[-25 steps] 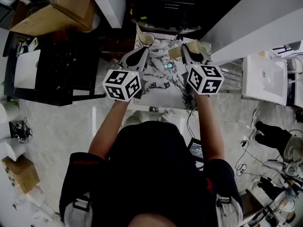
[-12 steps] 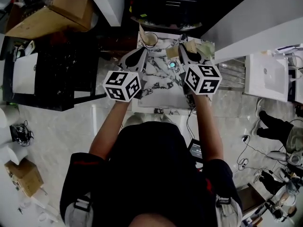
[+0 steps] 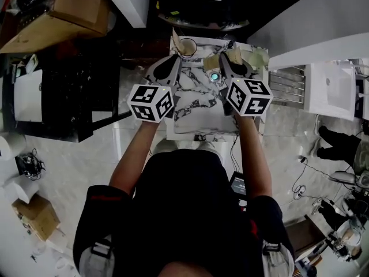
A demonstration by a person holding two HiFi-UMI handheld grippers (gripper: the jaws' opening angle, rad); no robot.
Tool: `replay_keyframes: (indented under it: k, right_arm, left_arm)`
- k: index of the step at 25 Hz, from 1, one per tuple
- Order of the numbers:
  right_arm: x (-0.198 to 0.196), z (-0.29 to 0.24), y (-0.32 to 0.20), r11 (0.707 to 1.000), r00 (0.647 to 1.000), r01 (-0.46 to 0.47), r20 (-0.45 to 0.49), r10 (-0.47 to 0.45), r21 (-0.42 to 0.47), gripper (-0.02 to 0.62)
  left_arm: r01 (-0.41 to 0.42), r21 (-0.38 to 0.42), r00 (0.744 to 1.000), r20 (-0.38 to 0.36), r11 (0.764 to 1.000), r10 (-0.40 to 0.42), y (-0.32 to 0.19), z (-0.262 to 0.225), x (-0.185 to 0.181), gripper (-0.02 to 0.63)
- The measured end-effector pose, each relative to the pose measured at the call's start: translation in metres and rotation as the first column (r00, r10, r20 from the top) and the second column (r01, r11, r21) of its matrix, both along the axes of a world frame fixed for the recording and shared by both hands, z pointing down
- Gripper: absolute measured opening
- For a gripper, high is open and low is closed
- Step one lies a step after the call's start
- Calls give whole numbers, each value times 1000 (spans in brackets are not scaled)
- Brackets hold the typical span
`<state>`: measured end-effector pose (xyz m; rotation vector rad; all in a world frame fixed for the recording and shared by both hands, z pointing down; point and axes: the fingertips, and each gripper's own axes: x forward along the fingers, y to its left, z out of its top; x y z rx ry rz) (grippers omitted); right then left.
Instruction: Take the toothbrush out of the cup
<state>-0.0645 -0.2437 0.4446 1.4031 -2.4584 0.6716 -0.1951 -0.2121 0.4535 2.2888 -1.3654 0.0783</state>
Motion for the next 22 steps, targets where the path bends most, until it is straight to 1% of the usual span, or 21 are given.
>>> replay_keyframes:
  k: [7,14,15,18,22]
  right_arm:
    - [-9,18,-8,999,1000,-17,-2,17,-41,57]
    - [-11,32,-15,997,999,-33,-10,32,-69,57]
    - [-11,33,-17,997,999,-36,-11,35,-70,57]
    - [-9,37,-20,996,999,-48,-11,47,-75,57]
    - [-9,43,-20,995,999,-52,-5,52,-87,57]
  left_arm:
    - [-32,-51,999,-22,998,31,-14,21,-7,12]
    - [-28,-81,999,-35,996,25,-29,39,-15,15]
    - [-27,-82,999,-44,996,24,-31,40,-15,24]
    - [-27,-84,997,-70,996,21,-36,45,-16,76]
    - [-22,-98,998,-64,995,15,-41,56,-17,121]
